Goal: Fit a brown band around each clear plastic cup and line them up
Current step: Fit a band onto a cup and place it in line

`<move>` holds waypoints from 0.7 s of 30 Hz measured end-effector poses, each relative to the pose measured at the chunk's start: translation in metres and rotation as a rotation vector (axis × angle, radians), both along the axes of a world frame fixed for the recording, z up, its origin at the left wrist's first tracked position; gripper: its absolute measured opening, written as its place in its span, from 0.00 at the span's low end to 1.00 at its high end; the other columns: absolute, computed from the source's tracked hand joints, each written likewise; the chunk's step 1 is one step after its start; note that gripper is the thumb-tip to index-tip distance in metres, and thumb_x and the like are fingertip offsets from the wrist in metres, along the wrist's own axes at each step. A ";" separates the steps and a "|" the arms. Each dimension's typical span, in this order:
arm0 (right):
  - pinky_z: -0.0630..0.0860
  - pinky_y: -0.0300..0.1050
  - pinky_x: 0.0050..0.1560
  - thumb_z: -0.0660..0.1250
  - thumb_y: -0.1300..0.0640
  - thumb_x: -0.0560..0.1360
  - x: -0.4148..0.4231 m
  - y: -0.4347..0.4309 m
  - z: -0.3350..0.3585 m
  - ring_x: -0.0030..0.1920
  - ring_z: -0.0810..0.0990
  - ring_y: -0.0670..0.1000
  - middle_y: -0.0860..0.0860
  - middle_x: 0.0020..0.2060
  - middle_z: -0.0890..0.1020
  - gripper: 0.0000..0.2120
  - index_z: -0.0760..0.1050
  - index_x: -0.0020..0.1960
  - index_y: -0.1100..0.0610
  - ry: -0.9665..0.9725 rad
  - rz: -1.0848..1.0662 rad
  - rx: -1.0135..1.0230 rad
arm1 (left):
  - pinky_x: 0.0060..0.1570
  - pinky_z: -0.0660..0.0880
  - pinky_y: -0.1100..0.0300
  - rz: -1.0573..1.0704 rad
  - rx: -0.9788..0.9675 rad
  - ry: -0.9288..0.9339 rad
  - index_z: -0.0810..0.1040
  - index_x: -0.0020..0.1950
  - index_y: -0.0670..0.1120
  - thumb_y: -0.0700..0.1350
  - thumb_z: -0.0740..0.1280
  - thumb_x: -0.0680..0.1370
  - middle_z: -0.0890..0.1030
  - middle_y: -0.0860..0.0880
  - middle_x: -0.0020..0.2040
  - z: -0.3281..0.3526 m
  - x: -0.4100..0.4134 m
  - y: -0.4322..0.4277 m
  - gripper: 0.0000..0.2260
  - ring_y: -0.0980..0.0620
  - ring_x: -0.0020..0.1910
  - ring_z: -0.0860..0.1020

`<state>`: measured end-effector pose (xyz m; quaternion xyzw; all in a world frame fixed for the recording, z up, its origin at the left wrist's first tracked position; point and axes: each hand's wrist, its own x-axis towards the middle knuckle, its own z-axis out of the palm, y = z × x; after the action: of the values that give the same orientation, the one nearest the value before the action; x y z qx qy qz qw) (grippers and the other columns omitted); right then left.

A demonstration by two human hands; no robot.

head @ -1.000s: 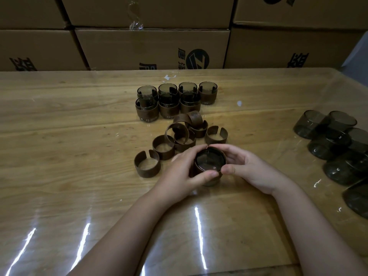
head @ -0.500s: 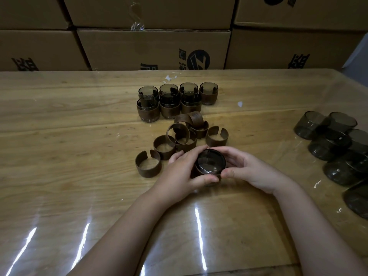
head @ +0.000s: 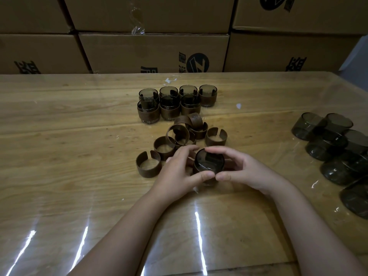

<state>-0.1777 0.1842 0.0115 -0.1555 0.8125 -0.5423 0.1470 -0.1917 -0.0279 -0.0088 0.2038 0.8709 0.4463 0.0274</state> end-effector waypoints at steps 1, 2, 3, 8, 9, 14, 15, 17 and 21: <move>0.74 0.38 0.58 0.73 0.47 0.67 0.000 0.000 -0.001 0.62 0.72 0.35 0.30 0.61 0.73 0.30 0.68 0.64 0.28 0.004 -0.001 0.022 | 0.58 0.73 0.62 0.007 0.027 0.006 0.66 0.69 0.58 0.73 0.67 0.65 0.71 0.63 0.58 0.000 0.000 0.000 0.37 0.59 0.59 0.73; 0.73 0.39 0.59 0.74 0.47 0.66 0.001 -0.002 -0.001 0.62 0.72 0.35 0.30 0.62 0.72 0.31 0.67 0.64 0.28 0.019 -0.011 0.034 | 0.55 0.73 0.68 0.014 0.082 0.009 0.66 0.68 0.59 0.71 0.67 0.66 0.72 0.64 0.57 0.001 0.001 -0.001 0.34 0.62 0.56 0.74; 0.73 0.37 0.59 0.75 0.47 0.66 0.001 -0.003 -0.001 0.62 0.72 0.34 0.31 0.62 0.71 0.32 0.67 0.65 0.28 0.040 -0.030 0.031 | 0.53 0.73 0.71 0.019 0.163 0.004 0.67 0.66 0.59 0.68 0.68 0.67 0.73 0.64 0.56 0.003 0.001 -0.002 0.31 0.63 0.55 0.75; 0.79 0.40 0.54 0.77 0.53 0.66 0.002 -0.019 -0.003 0.57 0.80 0.43 0.47 0.62 0.74 0.35 0.67 0.67 0.33 0.005 -0.234 -0.315 | 0.58 0.74 0.64 0.105 0.634 -0.022 0.67 0.65 0.56 0.51 0.72 0.72 0.75 0.52 0.64 0.004 0.002 0.004 0.24 0.58 0.61 0.77; 0.79 0.44 0.55 0.77 0.56 0.66 0.001 -0.023 -0.005 0.57 0.80 0.46 0.48 0.62 0.75 0.36 0.67 0.68 0.36 -0.028 -0.270 -0.407 | 0.62 0.73 0.62 0.108 0.610 0.018 0.67 0.66 0.56 0.52 0.72 0.71 0.73 0.51 0.67 0.004 0.004 0.007 0.26 0.56 0.65 0.75; 0.80 0.49 0.54 0.73 0.62 0.64 0.002 -0.038 -0.011 0.58 0.81 0.55 0.55 0.59 0.79 0.31 0.70 0.64 0.46 -0.165 -0.355 -0.760 | 0.70 0.66 0.56 -0.002 0.237 0.339 0.64 0.70 0.50 0.48 0.74 0.71 0.67 0.47 0.72 -0.001 0.006 0.016 0.31 0.57 0.72 0.64; 0.80 0.47 0.52 0.74 0.61 0.63 0.003 -0.040 -0.012 0.58 0.81 0.54 0.54 0.59 0.79 0.31 0.71 0.63 0.45 -0.156 -0.366 -0.733 | 0.71 0.65 0.56 0.002 0.219 0.355 0.63 0.70 0.50 0.45 0.75 0.71 0.67 0.48 0.71 0.000 0.006 0.017 0.32 0.58 0.72 0.63; 0.79 0.41 0.50 0.77 0.56 0.63 0.006 -0.048 -0.015 0.56 0.81 0.49 0.49 0.56 0.80 0.31 0.69 0.61 0.43 -0.109 -0.390 -0.602 | 0.71 0.62 0.61 0.035 0.196 0.367 0.61 0.72 0.50 0.42 0.74 0.71 0.65 0.50 0.71 0.000 0.006 0.016 0.34 0.58 0.72 0.63; 0.77 0.35 0.49 0.73 0.48 0.68 0.009 -0.058 -0.019 0.54 0.80 0.40 0.46 0.56 0.79 0.24 0.67 0.61 0.43 0.062 -0.420 -0.453 | 0.69 0.53 0.74 0.062 0.100 0.366 0.52 0.76 0.48 0.43 0.69 0.73 0.60 0.51 0.74 0.002 0.006 0.011 0.37 0.63 0.73 0.56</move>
<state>-0.1684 0.1257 -0.0071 -0.0296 0.6895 -0.7230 -0.0314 -0.1859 -0.0171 -0.0067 0.2560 0.8440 0.4449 -0.1554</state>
